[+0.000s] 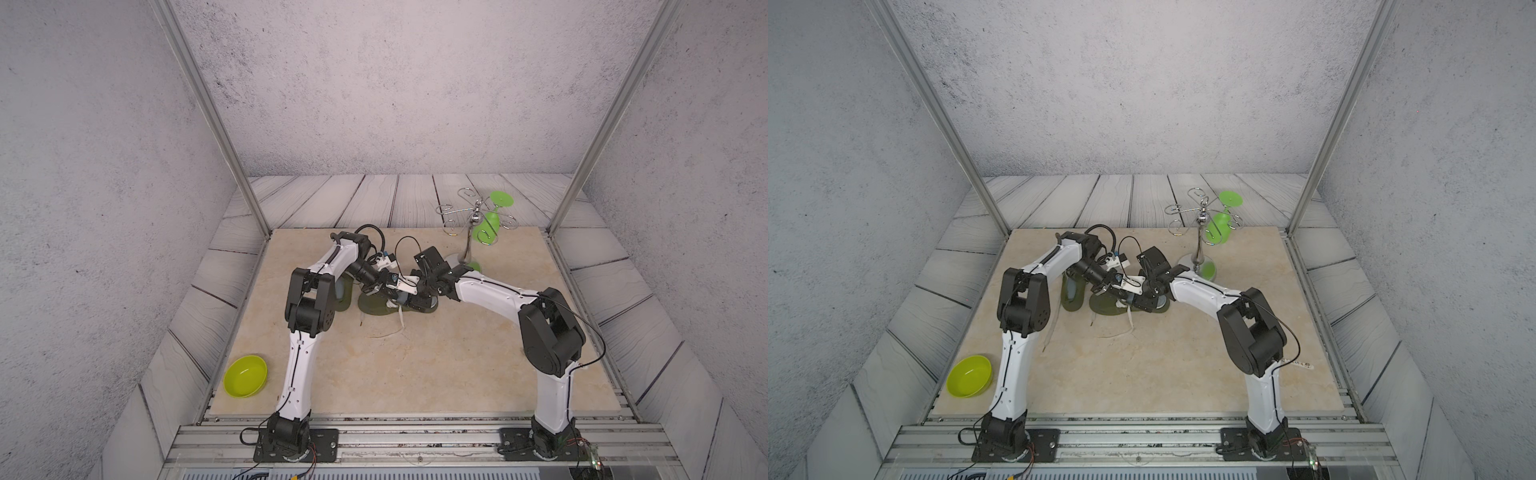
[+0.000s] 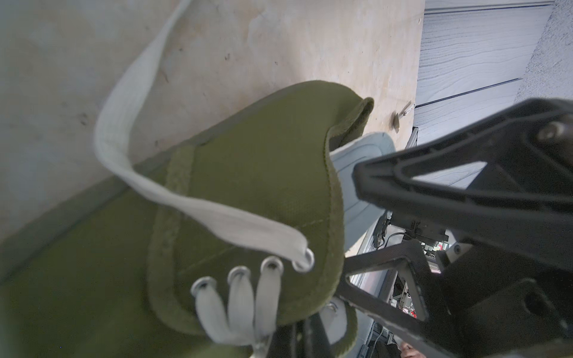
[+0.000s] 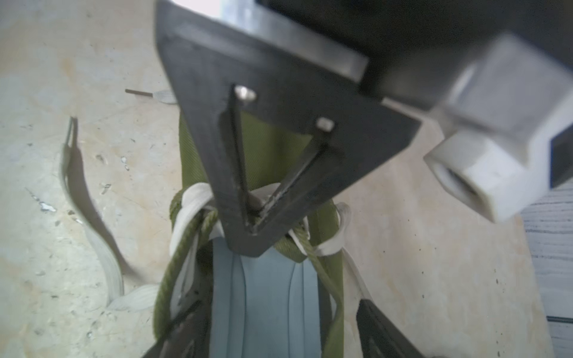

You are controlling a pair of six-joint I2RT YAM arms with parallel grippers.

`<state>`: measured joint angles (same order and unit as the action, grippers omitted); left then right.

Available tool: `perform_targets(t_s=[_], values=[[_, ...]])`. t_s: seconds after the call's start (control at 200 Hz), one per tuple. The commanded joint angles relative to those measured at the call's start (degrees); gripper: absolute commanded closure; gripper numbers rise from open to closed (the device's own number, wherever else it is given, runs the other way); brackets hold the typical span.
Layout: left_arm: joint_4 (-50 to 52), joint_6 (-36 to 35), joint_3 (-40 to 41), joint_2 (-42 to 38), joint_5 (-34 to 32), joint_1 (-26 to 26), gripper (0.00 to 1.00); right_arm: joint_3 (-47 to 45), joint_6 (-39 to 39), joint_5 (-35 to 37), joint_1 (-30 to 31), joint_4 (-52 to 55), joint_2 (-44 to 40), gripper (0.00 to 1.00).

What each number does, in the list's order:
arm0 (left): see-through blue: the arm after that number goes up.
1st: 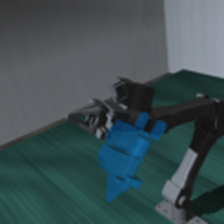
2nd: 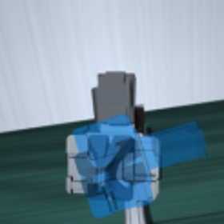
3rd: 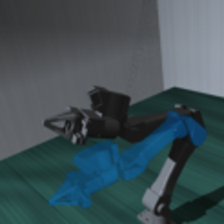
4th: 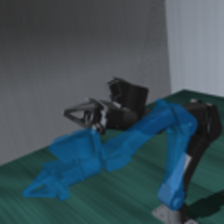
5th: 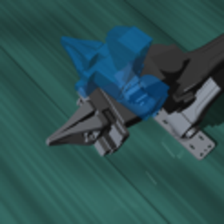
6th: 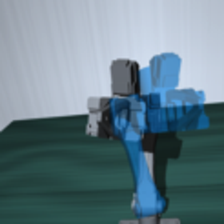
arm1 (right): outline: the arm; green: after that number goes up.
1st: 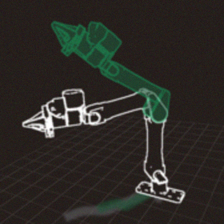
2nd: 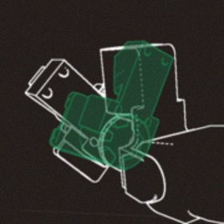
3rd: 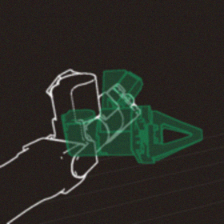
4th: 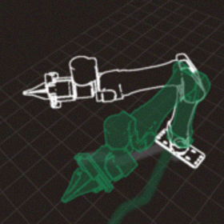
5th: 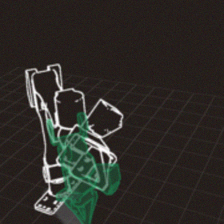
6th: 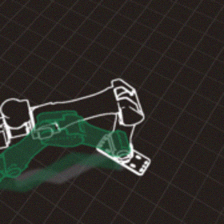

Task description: Insert the insole into the shoe

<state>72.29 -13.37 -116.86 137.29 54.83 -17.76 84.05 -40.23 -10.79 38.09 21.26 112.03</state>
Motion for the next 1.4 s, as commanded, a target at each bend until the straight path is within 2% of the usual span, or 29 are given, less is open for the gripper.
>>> perform_targets(t_s=[0.0, 0.175, 0.345, 0.44, 0.57, 0.651, 1.006, 1.156, 1.396], values=[[1.87, -2.37, 0.00, -0.04, 0.32, -0.61, 1.00, 1.17, 4.14, -0.31, 0.23, 3.66, -6.82, 0.22], [1.46, -1.98, 0.67, -0.46, -0.25, -0.61, 1.00, -1.99, 11.46, 4.62, 0.58, 6.31, -13.93, 0.22], [1.53, -1.61, -0.10, 0.01, -0.25, -0.61, 1.00, -10.43, 15.27, 5.25, 0.67, 6.56, -20.92, 0.23], [1.54, -1.57, -0.12, 0.06, -0.25, -0.61, 1.00, -12.50, 12.74, 4.62, 0.43, 8.61, -21.06, 0.33], [1.68, -1.45, -0.39, 0.23, -0.38, -0.61, 1.00, -9.99, 7.41, 3.84, -0.29, 13.27, -18.26, 0.56], [1.93, -1.49, -0.56, 0.42, -0.25, -0.61, 1.00, -9.08, 5.23, 2.84, -1.79, 13.72, -16.68, 0.63], [0.99, -0.71, -0.80, 0.70, -0.49, -0.65, 1.00, -3.65, -1.85, 1.49, -3.01, 16.13, -7.96, 0.61], [-4.39, 2.49, 1.94, -2.13, -4.38, -0.70, 1.00, -2.28, -2.72, 1.75, -2.93, 16.22, -6.14, 0.60], [-5.01, 2.46, 2.17, -2.98, -7.29, -0.79, 1.00, -2.53, -3.44, 3.58, -2.93, 15.17, -5.06, 0.61]])
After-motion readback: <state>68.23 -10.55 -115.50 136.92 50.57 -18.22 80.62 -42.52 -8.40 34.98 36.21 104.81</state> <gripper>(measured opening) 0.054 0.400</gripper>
